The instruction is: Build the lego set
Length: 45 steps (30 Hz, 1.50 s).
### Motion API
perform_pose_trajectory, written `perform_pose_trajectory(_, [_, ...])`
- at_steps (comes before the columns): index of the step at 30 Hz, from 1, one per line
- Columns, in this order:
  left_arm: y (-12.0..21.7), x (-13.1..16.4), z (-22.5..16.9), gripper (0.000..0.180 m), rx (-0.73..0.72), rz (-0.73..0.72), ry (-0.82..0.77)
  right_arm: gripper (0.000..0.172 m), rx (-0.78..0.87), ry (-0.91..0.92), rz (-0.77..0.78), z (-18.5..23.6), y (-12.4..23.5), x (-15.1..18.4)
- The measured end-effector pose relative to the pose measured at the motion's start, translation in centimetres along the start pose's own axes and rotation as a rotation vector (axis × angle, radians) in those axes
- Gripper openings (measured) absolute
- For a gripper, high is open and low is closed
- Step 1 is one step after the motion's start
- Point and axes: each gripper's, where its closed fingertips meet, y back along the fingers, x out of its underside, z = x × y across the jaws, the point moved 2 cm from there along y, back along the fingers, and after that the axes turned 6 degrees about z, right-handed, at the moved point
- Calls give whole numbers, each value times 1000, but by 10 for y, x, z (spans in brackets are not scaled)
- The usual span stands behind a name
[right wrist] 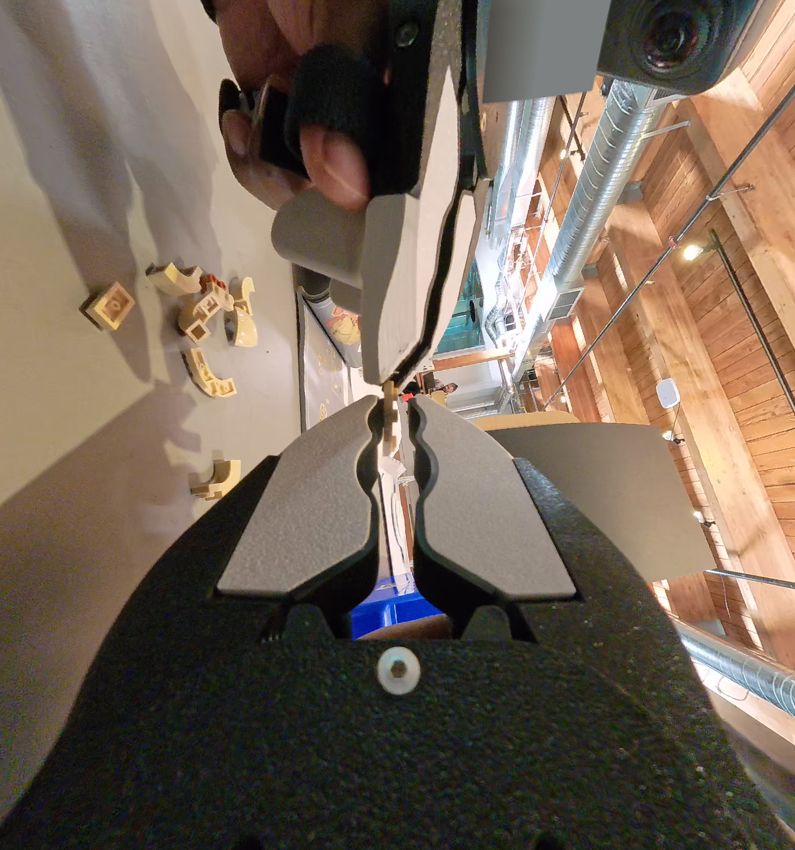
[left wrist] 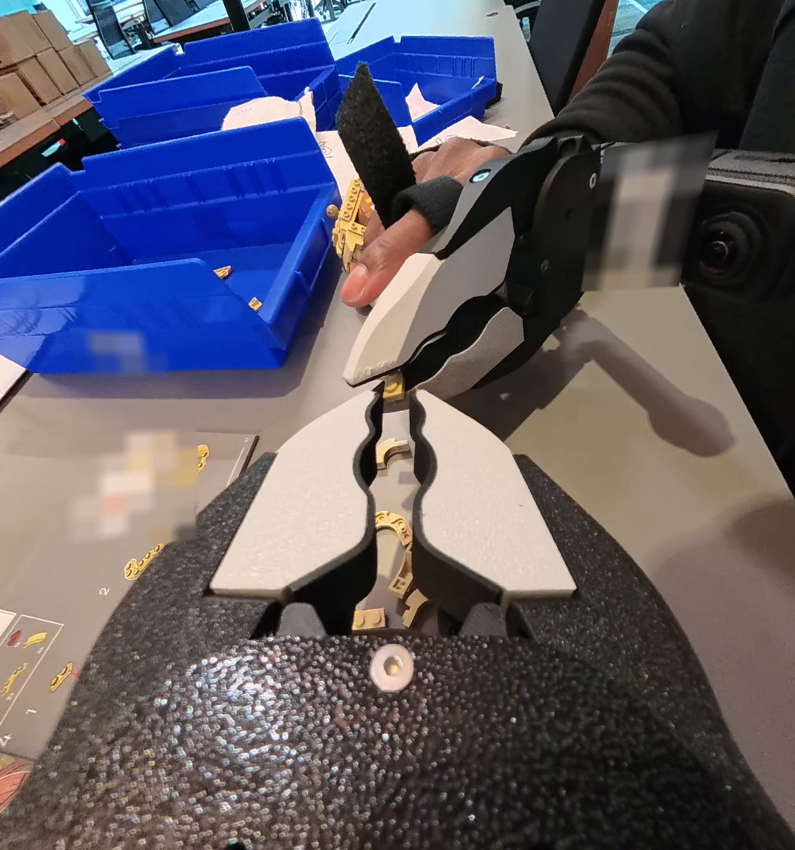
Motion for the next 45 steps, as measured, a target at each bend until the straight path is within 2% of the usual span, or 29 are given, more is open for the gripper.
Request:
perform_pose_trajectory(6, [7, 0, 6, 14, -15, -6, -10, 9, -2, -3, 1, -1, 0, 2])
perform_pose_trajectory(10, [10, 18, -6, 20, 140, 101, -7, 9, -7, -15, -3, -2, 1, 3])
perform_pose_trajectory(16, [11, 52, -20, 21, 263, 284, -88, 9, -7, -4, -15, -2, 3, 0])
perform_pose_trajectory(22, [5, 66, -33, 21, 320, 343, -159, 9, -5, -1, -24, -2, 5, -2])
perform_pose_trajectory(29, [-4, 75, -36, 20, 346, 373, -133, 9, -15, 6, -34, 0, 6, -5])
perform_pose_trajectory(36, [-3, 75, -35, 8, 318, 403, -206, 9, -19, 2, -33, 1, 6, -4])
perform_pose_trajectory(39, [-2, 70, -29, 7, 244, 410, -279, 9, -17, 1, -32, 0, 6, -3])
perform_pose_trajectory(42, [3, 65, -25, 8, 142, 436, -432, 9, -9, -1, -29, -2, 6, -2])
perform_pose_trajectory(45, [11, 55, -25, 8, 0, 442, -687, 9, 1, 1, -23, -4, 6, 0])
